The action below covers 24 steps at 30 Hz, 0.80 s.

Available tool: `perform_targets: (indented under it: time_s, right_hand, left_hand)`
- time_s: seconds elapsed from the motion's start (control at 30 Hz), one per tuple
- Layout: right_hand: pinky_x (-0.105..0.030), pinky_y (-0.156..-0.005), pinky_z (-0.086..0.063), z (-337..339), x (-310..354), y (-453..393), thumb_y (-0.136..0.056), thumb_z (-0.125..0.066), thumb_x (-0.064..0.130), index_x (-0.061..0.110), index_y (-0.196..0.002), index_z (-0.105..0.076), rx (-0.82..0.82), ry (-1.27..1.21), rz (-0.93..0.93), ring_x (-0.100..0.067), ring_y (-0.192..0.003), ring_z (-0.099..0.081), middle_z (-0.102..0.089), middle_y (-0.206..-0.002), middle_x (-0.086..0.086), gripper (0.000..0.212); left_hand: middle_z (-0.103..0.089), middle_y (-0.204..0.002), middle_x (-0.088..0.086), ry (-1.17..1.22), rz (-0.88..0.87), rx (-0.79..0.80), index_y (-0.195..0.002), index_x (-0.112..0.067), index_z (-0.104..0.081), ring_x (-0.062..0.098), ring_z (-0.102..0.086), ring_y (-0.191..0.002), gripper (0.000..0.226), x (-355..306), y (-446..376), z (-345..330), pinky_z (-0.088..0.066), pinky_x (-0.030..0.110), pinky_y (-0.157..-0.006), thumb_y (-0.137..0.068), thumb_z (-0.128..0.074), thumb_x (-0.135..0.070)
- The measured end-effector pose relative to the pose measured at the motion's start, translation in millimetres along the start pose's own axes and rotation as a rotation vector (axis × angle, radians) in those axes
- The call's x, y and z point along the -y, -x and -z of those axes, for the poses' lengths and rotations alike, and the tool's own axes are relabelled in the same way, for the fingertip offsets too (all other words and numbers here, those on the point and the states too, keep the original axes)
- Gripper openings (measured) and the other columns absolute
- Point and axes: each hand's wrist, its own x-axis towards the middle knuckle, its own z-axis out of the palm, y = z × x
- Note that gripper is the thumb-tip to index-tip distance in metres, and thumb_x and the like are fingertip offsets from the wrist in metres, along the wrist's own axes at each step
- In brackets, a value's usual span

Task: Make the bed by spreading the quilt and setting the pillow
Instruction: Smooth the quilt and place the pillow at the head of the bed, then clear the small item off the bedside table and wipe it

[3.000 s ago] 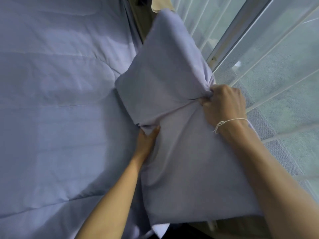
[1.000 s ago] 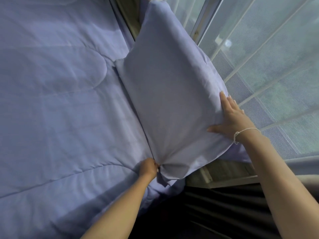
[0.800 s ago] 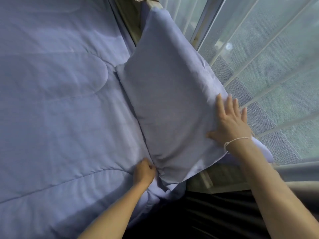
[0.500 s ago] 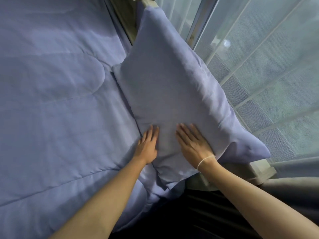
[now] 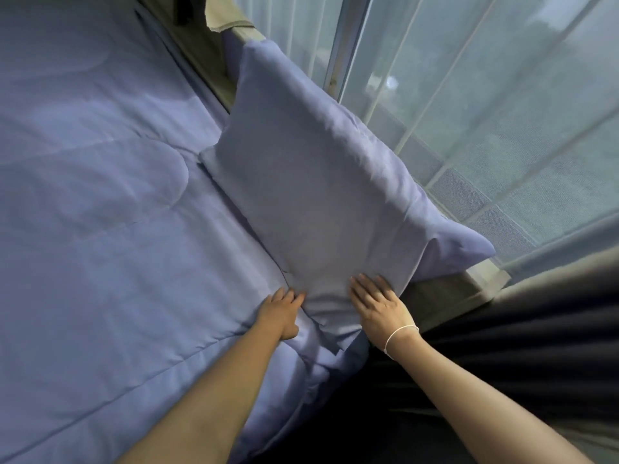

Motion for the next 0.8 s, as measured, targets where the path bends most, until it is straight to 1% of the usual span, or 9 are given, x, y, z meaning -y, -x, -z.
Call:
perform_targets:
  time_s: [0.1,0.2,0.23,0.3,0.33,0.4,0.5,0.63,0.8]
  right_hand:
    - [-0.045,-0.109,-0.022,10,21,9,-0.058,-0.078,0.024,0.005,-0.116,-0.066,0.044,-0.072,-0.108,-0.027,-0.117,-0.06,-0.065,-0.122,-0.01,0.062]
    - [-0.046,-0.104,-0.04,40,44,25,-0.067,-0.077,0.027,0.007,-0.125,-0.06,0.009,-0.17,-0.266,-0.025,-0.123,-0.055,-0.061,-0.13,-0.007,0.064]
    - [-0.047,-0.106,-0.037,53,50,31,-0.075,-0.072,0.027,0.007,-0.131,-0.054,-0.01,-0.201,-0.304,-0.025,-0.13,-0.049,-0.055,-0.137,-0.008,0.063]
    - [-0.047,-0.116,-0.019,79,56,38,-0.093,-0.051,0.032,0.008,-0.146,-0.031,-0.059,-0.262,-0.355,-0.026,-0.143,-0.026,-0.031,-0.154,-0.008,0.061]
    - [-0.046,-0.118,-0.01,96,58,41,-0.098,-0.041,0.037,0.009,-0.149,-0.021,-0.065,-0.296,-0.392,-0.026,-0.146,-0.016,-0.019,-0.158,-0.007,0.062]
    - [-0.046,-0.118,-0.005,134,58,48,-0.098,-0.033,0.047,0.016,-0.152,-0.01,-0.123,-0.334,-0.477,-0.026,-0.147,-0.008,-0.01,-0.16,-0.005,0.066]
    - [-0.05,-0.118,-0.006,188,50,58,-0.096,-0.03,0.055,0.027,-0.151,-0.006,-0.204,-0.357,-0.576,-0.027,-0.147,-0.005,-0.007,-0.16,-0.005,0.067]
    - [-0.057,-0.115,-0.01,253,39,80,-0.094,-0.028,0.059,0.031,-0.15,-0.006,-0.27,-0.354,-0.702,-0.028,-0.147,-0.009,-0.01,-0.16,-0.004,0.066]
    - [-0.054,-0.117,-0.01,294,35,126,-0.095,-0.026,0.058,0.032,-0.15,-0.011,-0.349,-0.386,-0.832,-0.026,-0.147,-0.01,-0.012,-0.159,-0.002,0.063]
  left_hand:
    - [0.001,-0.16,0.009,-0.047,-0.04,-0.03,-0.152,-0.02,0.003,0.03,-0.003,-0.146,0.076,5,22,11,-0.014,0.045,-0.117,-0.091,-0.043,-0.019]
    - [0.003,-0.16,0.009,-0.062,-0.063,-0.122,-0.151,-0.015,0.004,0.028,-0.002,-0.147,0.066,17,59,24,-0.011,0.044,-0.118,-0.1,-0.035,-0.025]
    - [0.002,-0.16,0.009,-0.076,-0.075,-0.164,-0.151,-0.013,0.003,0.028,-0.004,-0.147,0.063,23,72,31,-0.012,0.044,-0.118,-0.101,-0.032,-0.028]
    - [0.0,-0.16,0.01,-0.081,-0.089,-0.248,-0.151,-0.011,-0.001,0.028,-0.007,-0.146,0.06,38,96,51,-0.014,0.043,-0.117,-0.102,-0.028,-0.031]
    - [-0.001,-0.16,0.01,-0.077,-0.091,-0.286,-0.151,-0.01,-0.002,0.029,-0.008,-0.146,0.059,46,110,63,-0.014,0.043,-0.117,-0.102,-0.027,-0.033]
    - [-0.003,-0.16,0.011,-0.076,-0.087,-0.362,-0.151,-0.01,-0.004,0.03,-0.009,-0.146,0.061,60,138,94,-0.016,0.043,-0.116,-0.102,-0.027,-0.038]
    - [-0.004,-0.159,0.012,-0.057,-0.098,-0.468,-0.151,-0.012,-0.005,0.031,-0.007,-0.146,0.066,71,174,142,-0.013,0.044,-0.118,-0.1,-0.028,-0.046]
    - [-0.005,-0.159,0.013,-0.054,-0.141,-0.572,-0.152,-0.015,-0.007,0.032,-0.006,-0.146,0.066,69,221,194,-0.009,0.044,-0.118,-0.099,-0.03,-0.048]
    - [-0.011,-0.159,0.012,-0.084,-0.224,-0.656,-0.151,-0.016,-0.014,0.031,-0.01,-0.146,0.064,46,256,224,-0.01,0.046,-0.117,-0.099,-0.033,-0.048]
